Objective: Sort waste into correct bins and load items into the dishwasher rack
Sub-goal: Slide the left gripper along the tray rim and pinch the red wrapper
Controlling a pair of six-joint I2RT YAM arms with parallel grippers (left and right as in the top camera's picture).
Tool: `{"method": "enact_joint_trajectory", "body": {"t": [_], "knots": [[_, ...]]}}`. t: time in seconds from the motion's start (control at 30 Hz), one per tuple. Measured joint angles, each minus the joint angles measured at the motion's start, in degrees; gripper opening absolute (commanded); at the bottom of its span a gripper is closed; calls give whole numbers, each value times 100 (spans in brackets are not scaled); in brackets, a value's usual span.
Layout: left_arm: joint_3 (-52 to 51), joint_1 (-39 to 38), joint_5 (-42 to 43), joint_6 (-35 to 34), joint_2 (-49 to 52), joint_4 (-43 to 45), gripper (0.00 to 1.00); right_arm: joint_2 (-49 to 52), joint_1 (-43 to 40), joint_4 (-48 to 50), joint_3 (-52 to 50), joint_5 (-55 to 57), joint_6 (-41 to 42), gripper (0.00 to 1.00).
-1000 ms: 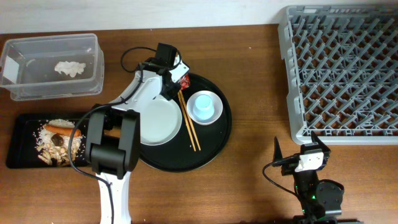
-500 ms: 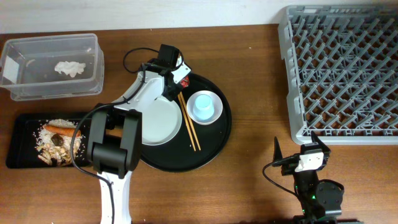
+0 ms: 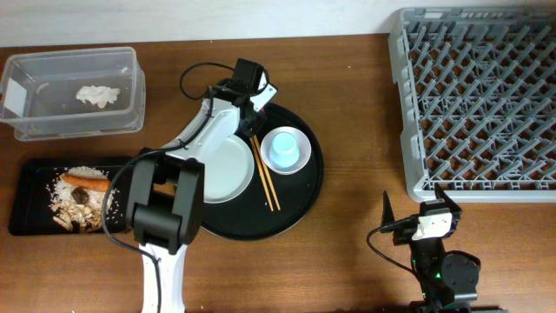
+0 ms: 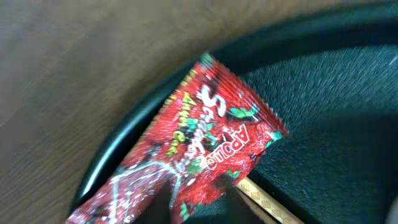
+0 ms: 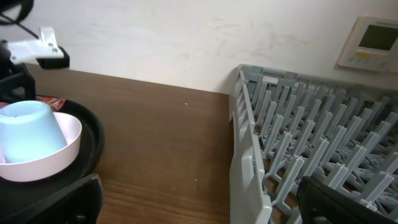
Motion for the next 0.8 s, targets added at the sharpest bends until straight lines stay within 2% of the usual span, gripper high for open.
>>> {"method": "enact_joint_trajectory", "body": {"t": [0.2,0.37,0.43,0.6,0.7,0.8], "knots": [[83,0,358,-227,-275,-114,62,0,0,0,0,0,4,98],[92,-35,535,560,-297,-367,64,0,0,0,0,0,0,98],[92,-85,442,894,-297,-369,67,0,0,0,0,0,2,98],[92,-227,221,1456,-297,-352,68,0,0,-2,0,0,4,99],[92,-229,76,1569,-282,-232,61,0,0,0,0,0,0,98],[96,-229,-280,1633,-146,39,59,0,0,0,0,-2,4,98]]}}
